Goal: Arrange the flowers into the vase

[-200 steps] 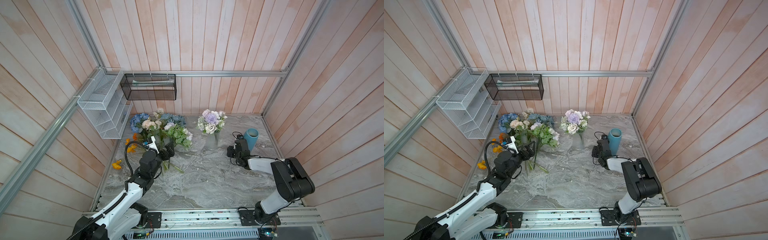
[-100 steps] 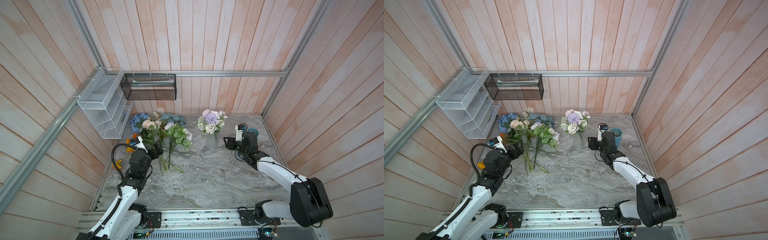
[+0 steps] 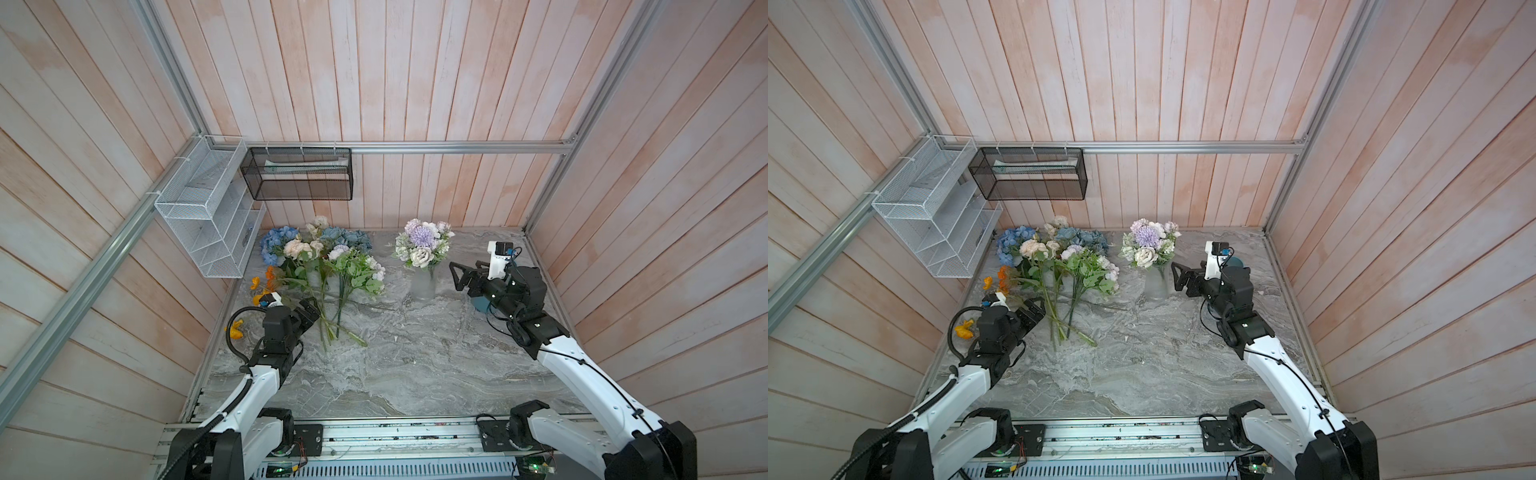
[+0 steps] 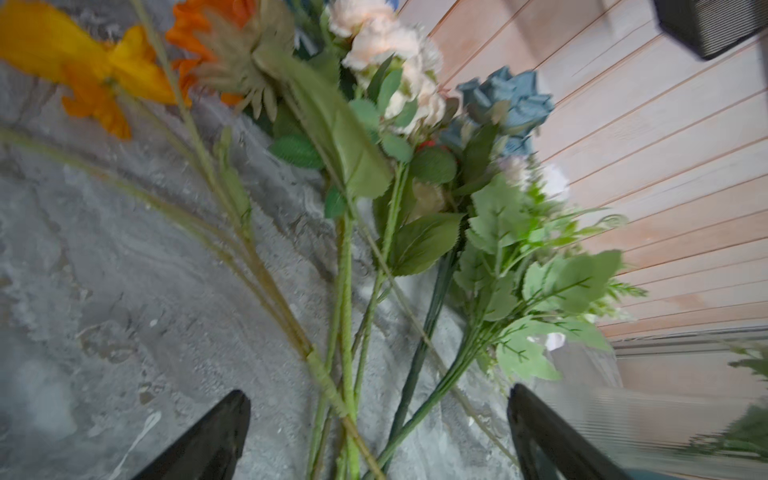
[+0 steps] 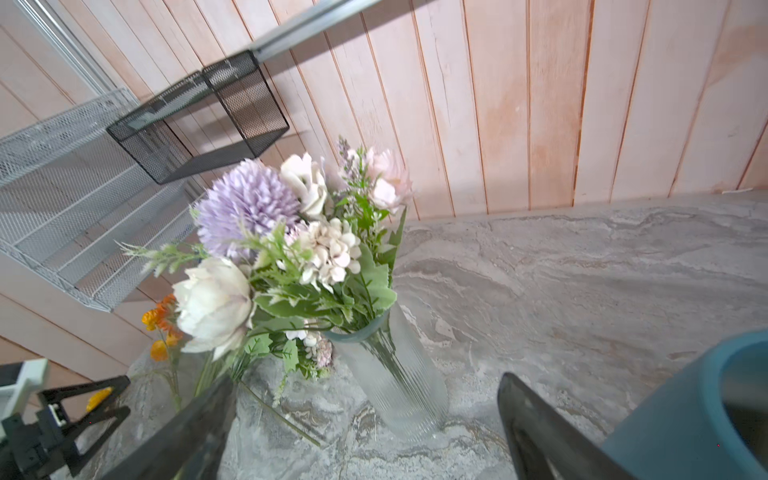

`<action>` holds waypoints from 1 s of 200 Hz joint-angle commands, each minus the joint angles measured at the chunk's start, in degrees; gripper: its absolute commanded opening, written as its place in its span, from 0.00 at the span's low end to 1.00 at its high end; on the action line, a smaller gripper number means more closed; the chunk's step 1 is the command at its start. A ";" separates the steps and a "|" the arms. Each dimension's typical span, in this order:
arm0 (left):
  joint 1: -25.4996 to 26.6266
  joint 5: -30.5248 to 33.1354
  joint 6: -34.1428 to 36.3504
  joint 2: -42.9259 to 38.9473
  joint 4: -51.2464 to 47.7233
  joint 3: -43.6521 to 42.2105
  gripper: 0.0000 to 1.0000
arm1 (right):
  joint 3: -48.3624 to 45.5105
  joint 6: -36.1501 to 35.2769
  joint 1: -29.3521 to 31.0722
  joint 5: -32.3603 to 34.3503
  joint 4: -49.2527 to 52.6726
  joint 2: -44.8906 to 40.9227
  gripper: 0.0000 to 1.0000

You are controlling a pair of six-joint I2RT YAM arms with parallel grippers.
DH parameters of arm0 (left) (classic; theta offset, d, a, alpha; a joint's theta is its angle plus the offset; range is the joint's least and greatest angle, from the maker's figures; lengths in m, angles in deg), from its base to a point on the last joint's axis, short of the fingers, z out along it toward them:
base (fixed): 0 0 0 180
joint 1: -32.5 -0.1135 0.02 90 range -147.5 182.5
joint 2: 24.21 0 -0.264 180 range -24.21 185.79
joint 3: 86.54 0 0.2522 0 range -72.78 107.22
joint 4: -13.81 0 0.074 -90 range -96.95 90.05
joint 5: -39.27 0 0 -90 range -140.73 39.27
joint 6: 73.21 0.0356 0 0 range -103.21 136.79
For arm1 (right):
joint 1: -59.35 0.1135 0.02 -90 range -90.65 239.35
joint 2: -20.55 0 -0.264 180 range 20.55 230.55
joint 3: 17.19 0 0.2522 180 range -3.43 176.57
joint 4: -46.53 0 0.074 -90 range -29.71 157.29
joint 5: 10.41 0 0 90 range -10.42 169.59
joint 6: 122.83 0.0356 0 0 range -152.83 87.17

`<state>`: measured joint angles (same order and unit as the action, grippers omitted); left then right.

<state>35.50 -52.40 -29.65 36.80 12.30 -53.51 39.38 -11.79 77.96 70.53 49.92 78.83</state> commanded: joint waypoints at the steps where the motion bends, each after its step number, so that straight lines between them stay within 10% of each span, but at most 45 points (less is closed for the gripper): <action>1: -1.09 -0.06 -3.56 4.79 7.20 0.44 0.92 | -1.08 0.08 0.16 0.69 -2.22 -0.19 0.98; 200: -2.12 0.09 -7.85 27.80 21.16 4.93 0.38 | -2.29 -1.91 0.22 5.08 -3.61 -1.09 0.98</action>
<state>33.66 -53.45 -37.14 63.18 31.71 -49.36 37.59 -13.12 77.96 74.18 47.34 78.81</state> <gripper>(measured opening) 0.408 0.981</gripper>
